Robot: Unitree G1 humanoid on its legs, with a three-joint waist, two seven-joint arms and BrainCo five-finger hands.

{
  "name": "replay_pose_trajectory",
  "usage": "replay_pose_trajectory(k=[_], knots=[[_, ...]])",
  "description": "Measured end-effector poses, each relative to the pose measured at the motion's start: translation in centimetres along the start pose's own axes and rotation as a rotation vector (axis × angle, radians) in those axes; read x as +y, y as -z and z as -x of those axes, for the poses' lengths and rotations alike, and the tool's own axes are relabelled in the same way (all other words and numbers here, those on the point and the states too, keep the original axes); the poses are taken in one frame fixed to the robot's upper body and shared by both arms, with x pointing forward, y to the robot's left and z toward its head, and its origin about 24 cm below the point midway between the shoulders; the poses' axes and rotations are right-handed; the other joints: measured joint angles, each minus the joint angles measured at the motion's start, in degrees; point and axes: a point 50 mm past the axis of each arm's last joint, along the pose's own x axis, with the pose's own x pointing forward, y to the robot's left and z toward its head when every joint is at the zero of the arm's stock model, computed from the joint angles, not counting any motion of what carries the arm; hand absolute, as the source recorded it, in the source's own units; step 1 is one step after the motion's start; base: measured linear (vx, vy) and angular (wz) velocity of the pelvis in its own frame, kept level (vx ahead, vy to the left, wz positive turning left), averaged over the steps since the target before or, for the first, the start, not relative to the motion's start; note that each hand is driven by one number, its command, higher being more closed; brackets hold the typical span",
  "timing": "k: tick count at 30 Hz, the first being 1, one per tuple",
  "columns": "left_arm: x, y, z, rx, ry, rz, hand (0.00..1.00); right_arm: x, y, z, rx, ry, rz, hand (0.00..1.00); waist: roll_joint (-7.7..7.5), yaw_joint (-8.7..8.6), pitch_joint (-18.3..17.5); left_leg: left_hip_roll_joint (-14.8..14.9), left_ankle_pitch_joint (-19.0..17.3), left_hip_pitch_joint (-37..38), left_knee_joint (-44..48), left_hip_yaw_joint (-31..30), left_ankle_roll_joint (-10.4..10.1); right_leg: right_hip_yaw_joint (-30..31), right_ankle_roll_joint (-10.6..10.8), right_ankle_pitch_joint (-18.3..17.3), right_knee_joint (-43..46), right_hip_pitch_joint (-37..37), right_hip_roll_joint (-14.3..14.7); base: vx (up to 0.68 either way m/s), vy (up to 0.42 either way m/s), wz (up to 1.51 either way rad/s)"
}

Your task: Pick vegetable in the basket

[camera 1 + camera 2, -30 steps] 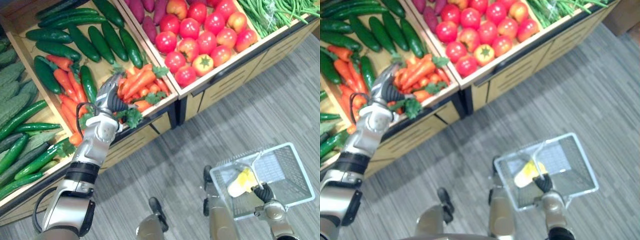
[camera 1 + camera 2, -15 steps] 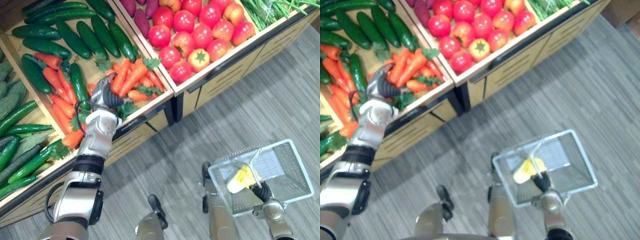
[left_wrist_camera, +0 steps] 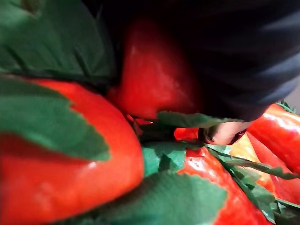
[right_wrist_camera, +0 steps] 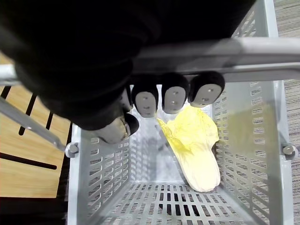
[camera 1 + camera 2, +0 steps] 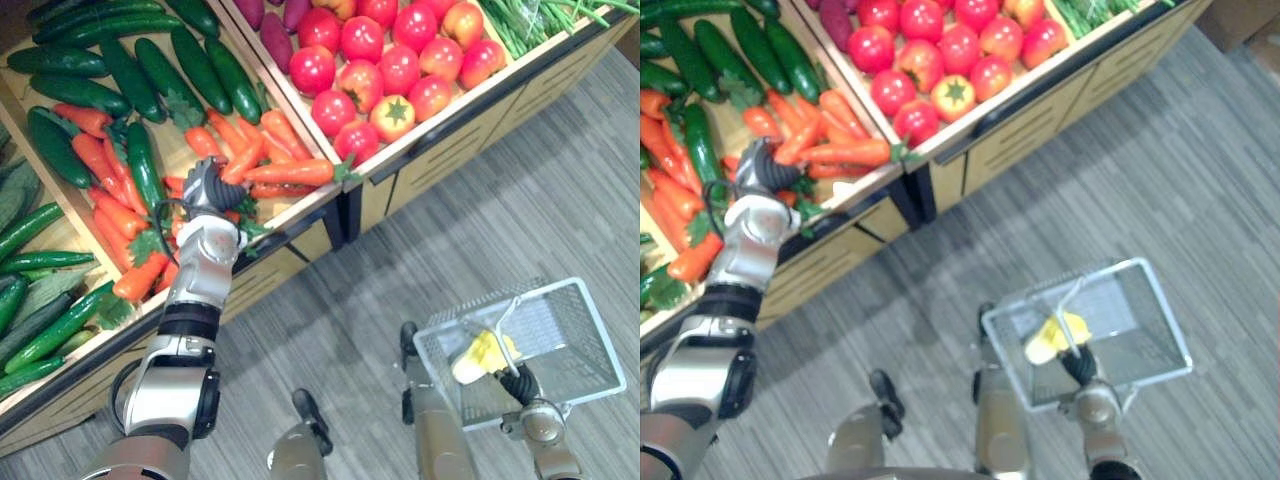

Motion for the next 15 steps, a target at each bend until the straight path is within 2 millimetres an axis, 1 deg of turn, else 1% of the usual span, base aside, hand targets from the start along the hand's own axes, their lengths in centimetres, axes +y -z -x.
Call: replay_pose_trajectory(k=[4, 8, 10, 15], knots=[[-0.1, 0.0, 0.1, -0.001, 0.002, 0.001, 1.0, 0.3, 0.5, 0.2, 0.017, -0.013, 0.006, 1.0, 0.0, -0.2, 0.0, 0.0, 0.03, 0.28, 0.03, -1.61, 0.05, -1.23, 0.01, -0.01, -0.08, 1.62, -0.3, -0.03, -0.019, 0.15], [-0.1, 0.1, 0.3, -0.004, -0.003, -0.002, 1.0, 0.6, 1.3, 0.3, 0.053, -0.027, 0.008, 1.0, -0.02, 0.13, 0.0, -0.17, 0.12, 0.83, 0.2, -3.39, 0.18, -2.67, 0.02, -0.04, -0.34, 3.55, -0.59, -0.03, -0.011, 0.21], [0.3, -0.5, 0.5, -0.039, -0.027, 0.004, 1.0, 0.8, 1.9, 0.4, 0.079, -0.035, 0.009, 1.0, -0.1, 0.7, -0.03, -0.49, 0.43, 0.82, 0.21, -4.92, 0.33, -3.68, 0.02, -0.04, -0.59, 4.42, -0.61, -0.03, -0.012, 0.25], [1.8, -0.9, 0.4, -0.082, -0.069, -0.014, 1.0, 1.0, 2.3, 0.4, 0.1, -0.044, 0.011, 1.0, -0.22, 0.87, -0.11, -1.02, 0.95, 0.81, 0.03, -7.57, 0.54, -5.87, 0.02, -0.04, -1.15, 6.38, -1.32, -0.02, -0.003, 0.26]])
